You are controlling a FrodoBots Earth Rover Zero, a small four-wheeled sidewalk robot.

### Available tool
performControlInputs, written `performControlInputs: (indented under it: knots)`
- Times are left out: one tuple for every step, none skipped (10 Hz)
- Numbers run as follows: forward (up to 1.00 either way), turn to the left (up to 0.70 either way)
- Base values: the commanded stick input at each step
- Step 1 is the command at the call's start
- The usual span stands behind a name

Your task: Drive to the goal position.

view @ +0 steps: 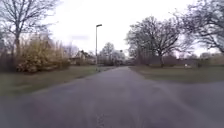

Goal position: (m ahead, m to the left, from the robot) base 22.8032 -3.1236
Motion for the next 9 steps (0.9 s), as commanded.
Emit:
performControlInputs:
  knots:
    - [1.00, 0.00]
    - [1.00, -0.01]
    - [1.00, -0.17]
    - [1.00, -0.33]
    - [1.00, -0.40]
    - [1.00, -0.27]
    - [1.00, 0.00]
    - [1.00, 0.00]
    - [1.00, 0.00]
